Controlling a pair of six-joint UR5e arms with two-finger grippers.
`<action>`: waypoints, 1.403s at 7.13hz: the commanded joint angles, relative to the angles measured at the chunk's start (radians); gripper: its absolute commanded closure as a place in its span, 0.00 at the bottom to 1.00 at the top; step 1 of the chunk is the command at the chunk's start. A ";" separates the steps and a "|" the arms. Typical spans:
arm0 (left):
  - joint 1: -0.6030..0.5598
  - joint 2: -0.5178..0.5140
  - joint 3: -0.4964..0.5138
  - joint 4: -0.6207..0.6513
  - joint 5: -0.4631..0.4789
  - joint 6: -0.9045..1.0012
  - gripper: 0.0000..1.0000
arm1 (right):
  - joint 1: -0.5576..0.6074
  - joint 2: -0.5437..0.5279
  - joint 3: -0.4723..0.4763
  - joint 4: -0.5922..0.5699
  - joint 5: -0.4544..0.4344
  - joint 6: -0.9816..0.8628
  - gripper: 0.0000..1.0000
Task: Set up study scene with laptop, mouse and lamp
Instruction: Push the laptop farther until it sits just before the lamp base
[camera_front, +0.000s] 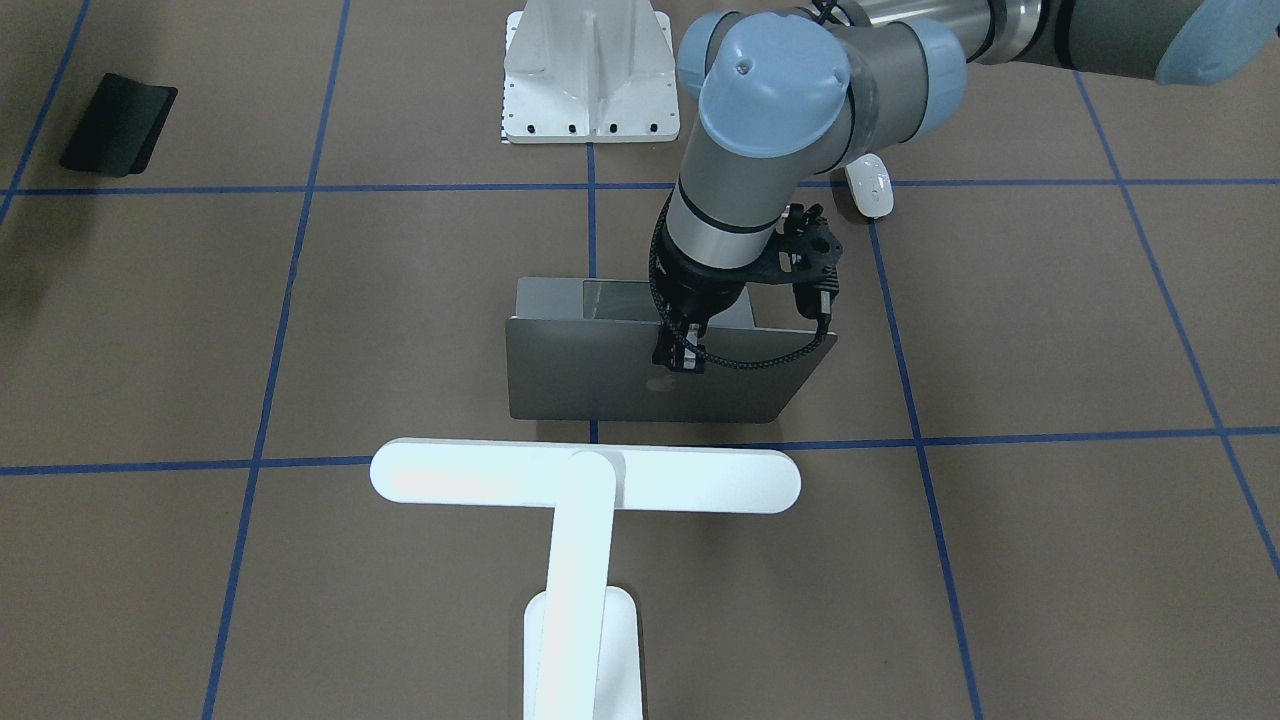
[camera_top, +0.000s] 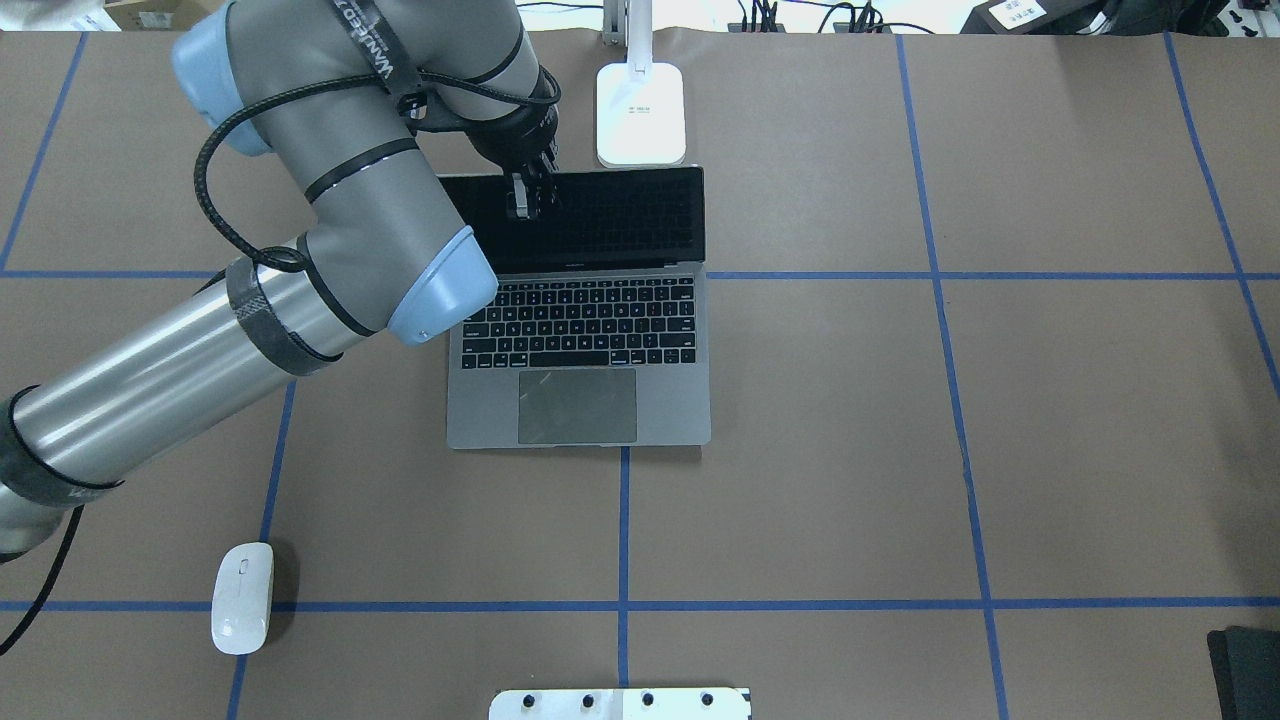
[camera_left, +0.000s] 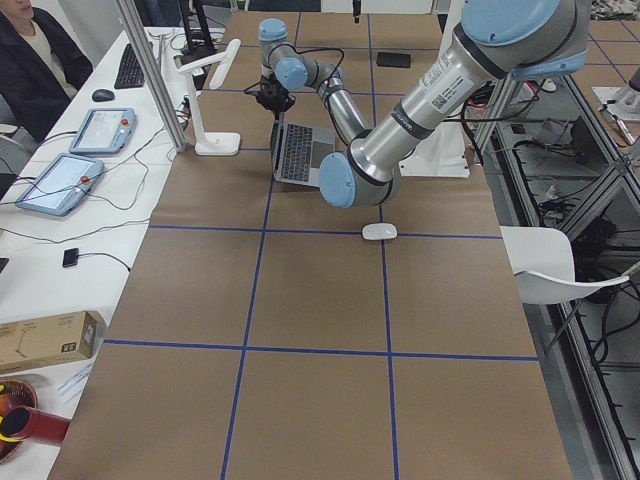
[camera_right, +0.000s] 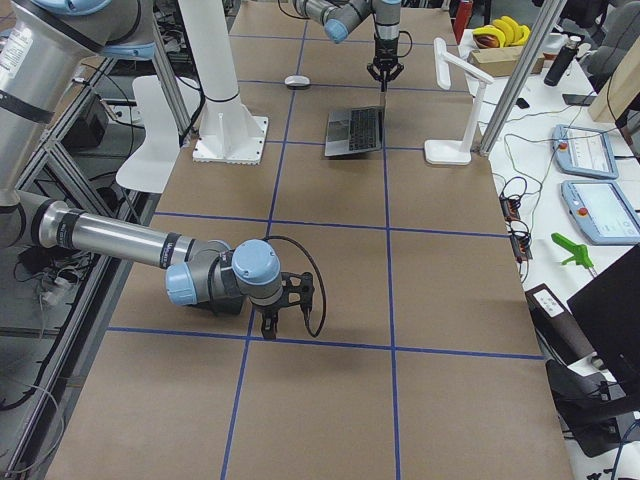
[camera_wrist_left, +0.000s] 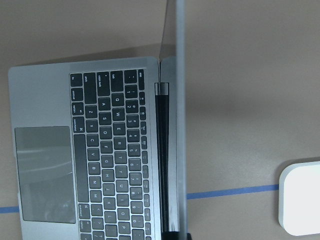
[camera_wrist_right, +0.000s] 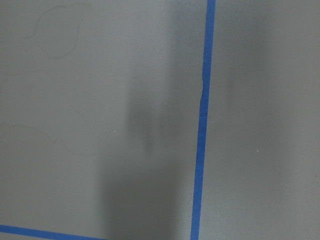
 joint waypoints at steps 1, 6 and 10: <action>0.001 -0.010 0.014 -0.010 0.023 -0.017 1.00 | 0.000 0.001 -0.002 0.000 0.000 0.001 0.00; -0.001 -0.043 0.134 -0.098 0.100 -0.035 1.00 | 0.000 0.003 -0.007 0.000 0.000 0.001 0.00; 0.001 -0.074 0.223 -0.160 0.129 -0.032 1.00 | 0.000 0.010 -0.014 0.000 -0.002 0.001 0.00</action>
